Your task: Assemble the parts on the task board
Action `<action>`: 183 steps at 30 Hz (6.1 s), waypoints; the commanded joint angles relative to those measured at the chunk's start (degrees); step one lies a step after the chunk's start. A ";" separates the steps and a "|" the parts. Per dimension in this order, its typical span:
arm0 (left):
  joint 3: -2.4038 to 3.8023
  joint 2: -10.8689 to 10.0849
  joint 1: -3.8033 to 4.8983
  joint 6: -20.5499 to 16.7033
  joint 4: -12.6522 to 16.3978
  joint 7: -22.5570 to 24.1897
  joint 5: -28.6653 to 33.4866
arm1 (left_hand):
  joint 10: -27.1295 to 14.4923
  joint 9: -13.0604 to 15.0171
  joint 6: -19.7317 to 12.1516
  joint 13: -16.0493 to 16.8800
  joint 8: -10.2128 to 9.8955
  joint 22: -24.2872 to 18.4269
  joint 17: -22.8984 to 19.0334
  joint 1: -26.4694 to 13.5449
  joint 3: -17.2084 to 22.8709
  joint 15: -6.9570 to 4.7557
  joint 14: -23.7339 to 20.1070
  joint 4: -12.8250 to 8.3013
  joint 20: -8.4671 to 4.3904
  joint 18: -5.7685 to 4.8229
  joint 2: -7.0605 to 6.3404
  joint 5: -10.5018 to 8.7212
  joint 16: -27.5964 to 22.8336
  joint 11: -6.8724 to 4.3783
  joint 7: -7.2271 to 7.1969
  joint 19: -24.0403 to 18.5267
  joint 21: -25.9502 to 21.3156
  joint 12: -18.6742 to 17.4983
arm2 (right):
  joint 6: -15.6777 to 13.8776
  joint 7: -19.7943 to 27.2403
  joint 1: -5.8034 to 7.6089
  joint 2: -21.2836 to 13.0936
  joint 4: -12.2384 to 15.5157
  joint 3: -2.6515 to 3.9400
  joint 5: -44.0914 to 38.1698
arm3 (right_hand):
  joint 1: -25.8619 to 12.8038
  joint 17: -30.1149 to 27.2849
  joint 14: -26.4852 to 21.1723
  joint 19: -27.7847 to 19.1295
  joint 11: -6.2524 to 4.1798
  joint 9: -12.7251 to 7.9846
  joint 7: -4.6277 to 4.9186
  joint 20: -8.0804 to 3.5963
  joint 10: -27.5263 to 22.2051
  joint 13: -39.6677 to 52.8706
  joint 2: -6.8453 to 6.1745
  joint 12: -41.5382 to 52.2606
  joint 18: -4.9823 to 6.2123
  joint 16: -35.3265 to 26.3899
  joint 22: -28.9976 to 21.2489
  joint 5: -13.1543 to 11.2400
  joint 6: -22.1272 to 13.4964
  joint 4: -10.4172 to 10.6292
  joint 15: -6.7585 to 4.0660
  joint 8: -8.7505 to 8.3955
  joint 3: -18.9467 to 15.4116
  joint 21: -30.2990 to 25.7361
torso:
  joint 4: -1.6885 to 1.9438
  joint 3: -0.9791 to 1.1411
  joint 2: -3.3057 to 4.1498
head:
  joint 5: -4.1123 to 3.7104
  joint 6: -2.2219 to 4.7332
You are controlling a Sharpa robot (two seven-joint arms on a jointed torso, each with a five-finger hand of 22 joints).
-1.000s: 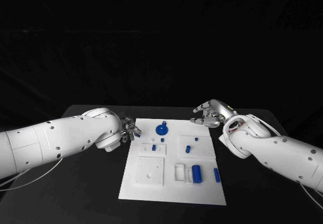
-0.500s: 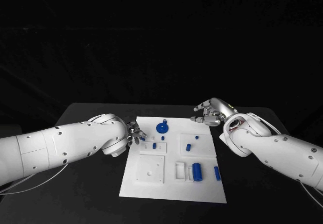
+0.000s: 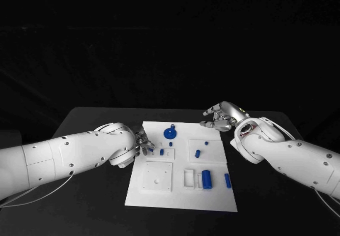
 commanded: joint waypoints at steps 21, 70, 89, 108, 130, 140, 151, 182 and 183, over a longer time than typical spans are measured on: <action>0.04 0.52 -1.27 -0.66 -0.30 0.65 -5.19 | 2.95 0.02 6.52 -0.07 0.30 1.06 -0.35 0.45 -0.12 0.07 0.37 0.06 0.52 0.63 0.10 -0.58 -0.03 -0.35 -6.05 -0.12 0.28 0.05 | 0.82 0.10 -0.05 -0.11 0.04 0.03 -0.21 | -0.63 -0.05 0.29 2.86 0.21 -0.06 0.16 0.18 -0.22 -0.10 0.28 -0.19 0.84 -0.27 5.49 0.29 -0.26 0.24 -0.02 -0.23 -0.11 -0.21 | 0.02 -0.11 0.10 | -0.31 -0.12; 0.05 1.08 -2.08 2.08 -0.52 0.89 -6.45 | 2.95 -0.11 6.40 0.01 0.34 1.03 -0.75 0.83 -0.33 0.11 0.35 0.53 0.66 0.71 0.05 -0.92 -0.16 -0.33 -6.04 -0.20 0.18 -0.08 | 0.83 0.33 -0.18 -0.15 -0.16 0.03 -0.21 | -0.64 -0.90 0.19 2.78 0.21 -0.05 0.15 0.18 -0.43 -0.55 0.32 -0.62 0.94 -1.27 5.19 0.34 -0.18 0.28 -0.03 -0.21 -0.04 -1.57 | -0.01 -0.15 0.15 | -0.40 -0.36; 0.05 1.28 -2.17 2.10 -1.17 1.11 -6.43 | 2.95 -0.75 6.29 0.06 -0.10 1.02 -0.82 0.79 -0.55 0.13 0.33 0.96 0.70 0.76 0.03 -1.31 -0.17 -0.30 -5.97 -0.18 0.09 -0.05 | 0.84 0.36 -0.26 -0.05 -0.22 0.03 -0.21 | -0.64 -0.90 0.19 2.78 0.21 -0.05 0.15 0.18 -0.43 -0.55 0.32 -0.62 0.94 -1.27 5.19 0.34 -0.18 0.28 -0.03 -0.21 -0.04 -1.57 | -0.05 -0.15 0.19 | -0.40 -0.32; 0.06 1.69 -2.22 1.99 -1.92 1.66 -5.58 | 3.01 -4.95 6.89 -0.03 -1.83 0.95 -1.96 -0.11 -4.09 -0.32 0.17 9.28 -0.76 -0.86 -3.07 -2.37 -0.70 -0.39 -6.23 0.25 -0.83 -0.23 | 0.86 0.41 -0.45 0.10 -0.37 0.03 -0.20 | -0.73 -0.99 0.20 2.88 0.20 -0.06 0.16 0.16 -0.46 -0.64 0.33 -0.64 0.93 -1.48 5.18 0.38 -0.31 0.28 -0.04 -0.23 -0.07 -2.00 | -0.03 -0.12 0.14 | -0.62 -0.45; 0.06 1.79 -2.22 1.69 -2.68 1.76 -5.40 | 2.92 -8.76 6.50 -0.09 -0.32 0.99 -2.47 0.12 -6.82 -0.48 0.10 15.26 -1.46 -1.72 -5.17 -9.10 -1.28 -0.29 -6.01 0.63 -1.80 -0.87 | 0.79 0.43 -0.75 0.04 -0.41 0.03 -0.17 | -0.82 -0.88 0.21 2.91 0.21 -0.06 0.17 0.17 -0.51 -0.69 0.32 -0.66 0.92 -1.41 5.21 0.38 -0.42 0.32 -0.03 -0.23 -0.09 -2.01 | -0.01 -0.19 0.15 | -0.86 -0.44; 0.06 1.91 -2.22 2.09 -3.19 1.86 -5.40 | 2.91 -8.93 6.46 -0.02 -0.02 1.00 -2.45 0.05 -6.58 -0.53 0.11 16.61 -1.57 -1.85 -5.74 -9.56 -1.31 -0.26 -5.95 0.69 -1.95 -0.86 | 0.79 0.42 -0.82 -0.01 -0.39 0.03 -0.16 | -0.82 -0.88 0.21 2.91 0.21 -0.06 0.17 0.17 -0.51 -0.69 0.32 -0.66 0.92 -1.41 5.21 0.38 -0.42 0.32 -0.03 -0.23 -0.09 -2.01 | -0.03 -0.18 0.17 | -0.93 -0.39; 0.07 1.99 -2.22 2.67 -3.33 1.99 -5.22 | 2.91 -9.08 6.51 -0.03 0.24 1.01 -2.44 -0.21 -6.31 -0.55 0.05 18.08 -1.65 -1.96 -7.09 -10.46 -1.38 -0.23 -5.89 0.71 -2.14 -1.02 | 0.82 0.40 -0.84 -0.05 -0.39 0.03 -0.14 | -0.82 -0.88 0.21 2.91 0.21 -0.06 0.17 0.17 -0.51 -0.69 0.32 -0.66 0.92 -1.41 5.21 0.38 -0.42 0.32 -0.03 -0.23 -0.09 -2.01 | -0.05 -0.17 0.16 | -0.96 -0.44; 0.08 1.69 -2.22 2.23 -3.55 1.43 -5.02 | 2.91 -9.12 6.55 0.04 0.61 1.01 -2.48 -3.03 -5.51 -0.60 0.05 20.37 -1.82 -2.11 -9.32 -16.44 -1.53 -0.10 -5.63 0.89 -2.33 -1.11 | 0.41 0.48 -1.08 -0.25 -0.53 0.03 0.07 | -0.93 -1.09 0.12 2.85 0.28 -0.09 0.24 0.21 -0.79 -0.98 0.27 -0.93 0.97 -1.79 5.10 0.42 -1.16 0.41 0.01 -0.26 -0.31 -2.62 | -0.06 -0.20 0.14 | -1.12 -0.65; 0.08 1.67 -2.22 2.32 -3.58 1.40 -5.02 | 2.91 -9.12 6.55 0.04 0.61 1.01 -2.48 -3.03 -5.51 -0.60 0.05 20.37 -1.82 -2.11 -9.32 -16.44 -1.53 -0.10 -5.63 0.89 -2.33 -1.11 | 0.41 0.47 -1.08 -0.25 -0.53 0.03 0.08 | -0.93 -1.09 0.12 2.85 0.28 -0.09 0.24 0.21 -0.79 -0.98 0.27 -0.93 0.97 -1.79 5.10 0.42 -1.16 0.41 0.01 -0.26 -0.31 -2.62 | -0.06 -0.19 0.14 | -1.12 -0.65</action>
